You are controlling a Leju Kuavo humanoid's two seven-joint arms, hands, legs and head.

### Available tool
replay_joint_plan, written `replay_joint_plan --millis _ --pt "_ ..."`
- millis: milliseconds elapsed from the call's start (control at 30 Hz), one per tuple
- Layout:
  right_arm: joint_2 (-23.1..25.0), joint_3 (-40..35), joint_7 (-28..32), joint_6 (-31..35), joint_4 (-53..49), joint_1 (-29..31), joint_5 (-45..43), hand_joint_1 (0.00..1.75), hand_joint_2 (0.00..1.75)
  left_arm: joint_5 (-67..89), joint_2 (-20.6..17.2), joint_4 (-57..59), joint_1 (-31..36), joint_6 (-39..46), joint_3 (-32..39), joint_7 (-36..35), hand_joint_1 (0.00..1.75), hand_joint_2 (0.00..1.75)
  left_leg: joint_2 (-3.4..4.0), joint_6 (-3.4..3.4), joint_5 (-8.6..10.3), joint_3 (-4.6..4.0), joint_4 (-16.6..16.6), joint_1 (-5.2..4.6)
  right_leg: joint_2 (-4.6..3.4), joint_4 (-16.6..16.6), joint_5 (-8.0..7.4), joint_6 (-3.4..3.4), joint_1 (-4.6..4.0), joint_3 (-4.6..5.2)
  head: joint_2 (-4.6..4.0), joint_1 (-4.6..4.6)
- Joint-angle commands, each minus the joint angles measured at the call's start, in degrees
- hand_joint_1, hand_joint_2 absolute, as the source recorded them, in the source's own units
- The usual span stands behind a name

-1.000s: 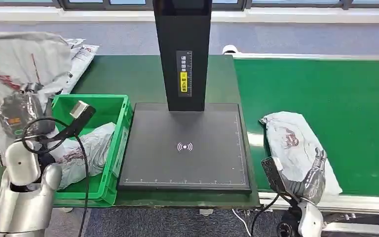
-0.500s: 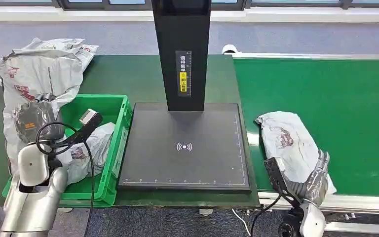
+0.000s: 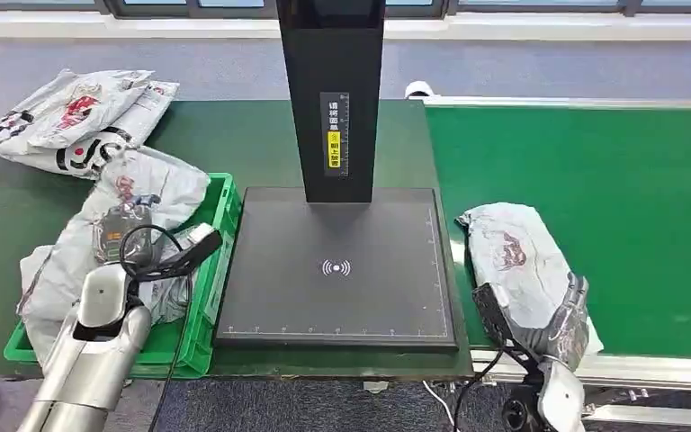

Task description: Moved the parcel from conveyor to table for the left to box.

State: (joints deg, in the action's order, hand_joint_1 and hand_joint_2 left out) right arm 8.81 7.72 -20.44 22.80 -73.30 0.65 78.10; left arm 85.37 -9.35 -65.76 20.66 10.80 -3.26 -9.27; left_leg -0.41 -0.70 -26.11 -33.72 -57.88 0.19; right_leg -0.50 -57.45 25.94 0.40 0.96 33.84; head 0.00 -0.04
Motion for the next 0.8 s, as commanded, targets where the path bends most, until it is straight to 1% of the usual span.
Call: replay_joint_plan --millis 33,267,333,400,433,467,500,600,667,700,733,767,800 --pt "-2.3 2.4 -1.7 -0.2 14.9 4.7 1.7 0.00 1.75 -3.2 1.5 9.7 1.8 -2.1 -5.2 0.7 0.00 1.75 -0.09 0.01 0.03 0.15 0.1 0.04 0.14 0.1 -0.01 -0.02 -0.05 -0.21 0.00 -0.02" --pt "-2.4 3.1 -2.6 -1.0 17.2 5.5 2.7 0.00 1.75 -4.6 1.0 9.2 2.9 -4.2 -5.9 0.7 0.00 1.75 -0.08 0.01 0.04 0.11 0.1 0.05 0.14 0.1 -0.02 -0.03 -0.07 -0.16 0.00 -0.02" --pt "-2.6 4.1 -3.8 -1.1 18.8 5.9 3.7 0.00 1.75 -7.2 2.0 9.1 3.4 -2.3 -5.1 1.3 0.00 1.75 -0.10 0.02 0.03 0.08 0.1 0.04 0.16 0.1 0.00 -0.01 -0.05 -0.13 0.00 -0.02" --pt "-2.8 5.3 -4.8 -1.5 19.7 5.4 4.5 0.00 1.75 -13.6 4.0 6.5 3.1 0.9 -3.1 4.1 0.00 1.75 -0.14 0.02 0.04 0.04 0.0 0.05 0.20 0.1 0.00 -0.01 -0.06 -0.12 0.00 0.00" --pt "-3.0 5.6 -5.2 -1.6 20.0 5.2 5.2 0.00 1.75 -14.9 4.5 4.7 2.7 2.1 -3.1 4.3 0.00 1.75 -0.23 0.03 0.06 0.07 0.1 0.06 0.30 0.2 0.00 -0.02 -0.07 -0.19 -0.02 -0.02" --pt "-2.9 6.0 -5.4 -1.7 20.2 5.1 5.5 0.00 1.75 -16.4 4.9 2.9 2.2 3.4 -3.0 4.5 0.00 1.75 -0.18 0.02 0.03 0.02 0.0 0.07 0.23 0.1 0.01 -0.01 -0.08 -0.11 0.00 -0.02" --pt "-2.7 7.2 -5.5 -2.0 20.8 4.8 5.9 0.00 1.75 -23.4 6.7 -1.5 0.9 7.4 -2.1 6.9 0.00 1.75 -0.24 0.03 0.04 0.03 0.0 0.06 0.31 0.1 0.02 -0.01 -0.08 -0.16 -0.02 -0.02" --pt "-2.5 8.3 -5.0 -1.4 22.0 4.6 6.6 0.00 1.75 -33.5 8.0 -8.2 -1.2 10.9 -3.3 9.5 0.00 1.75 -0.32 0.05 0.01 0.03 0.0 0.09 0.37 0.2 0.04 0.00 -0.11 -0.22 -0.02 -0.02" --pt "-2.5 8.3 -4.9 -1.3 22.1 4.5 6.7 0.00 1.75 -33.5 8.0 -9.0 -1.5 11.0 -3.8 9.4 0.00 1.75 -0.21 0.05 -0.02 0.06 0.0 0.07 0.26 0.2 0.04 -0.01 -0.09 -0.22 0.00 0.00" --pt "-2.6 8.4 -4.7 -0.9 23.0 4.8 6.8 0.00 1.75 -52.6 10.5 -12.8 -3.1 4.1 -2.1 14.0 0.00 1.75 -0.23 0.05 -0.02 0.05 0.0 0.05 0.28 0.1 0.04 -0.01 -0.07 -0.21 0.00 0.00" --pt "-2.7 8.3 -4.3 -0.4 23.9 5.2 6.9 0.00 1.75 -56.3 10.0 -14.8 -4.3 4.5 -2.8 15.6 0.00 1.75 -0.22 0.07 -0.03 0.11 0.1 0.05 0.29 0.2 0.04 -0.01 -0.07 -0.26 0.00 0.00" --pt "-2.7 8.3 -4.3 -0.1 24.5 5.5 6.9 0.00 1.75 -55.0 9.7 -16.2 -4.9 6.5 -4.1 16.0 0.00 1.75 -0.14 0.07 -0.05 0.03 0.0 0.04 0.18 0.1 0.02 0.00 -0.06 -0.15 0.00 0.00" --pt "-2.7 8.3 -4.3 0.0 24.7 5.6 6.9 0.00 1.75 -54.7 9.6 -17.0 -5.3 6.9 -4.7 15.8 0.00 1.75 -0.09 0.07 -0.06 0.13 0.1 0.04 0.15 0.2 0.01 -0.01 -0.06 -0.24 0.00 0.00"
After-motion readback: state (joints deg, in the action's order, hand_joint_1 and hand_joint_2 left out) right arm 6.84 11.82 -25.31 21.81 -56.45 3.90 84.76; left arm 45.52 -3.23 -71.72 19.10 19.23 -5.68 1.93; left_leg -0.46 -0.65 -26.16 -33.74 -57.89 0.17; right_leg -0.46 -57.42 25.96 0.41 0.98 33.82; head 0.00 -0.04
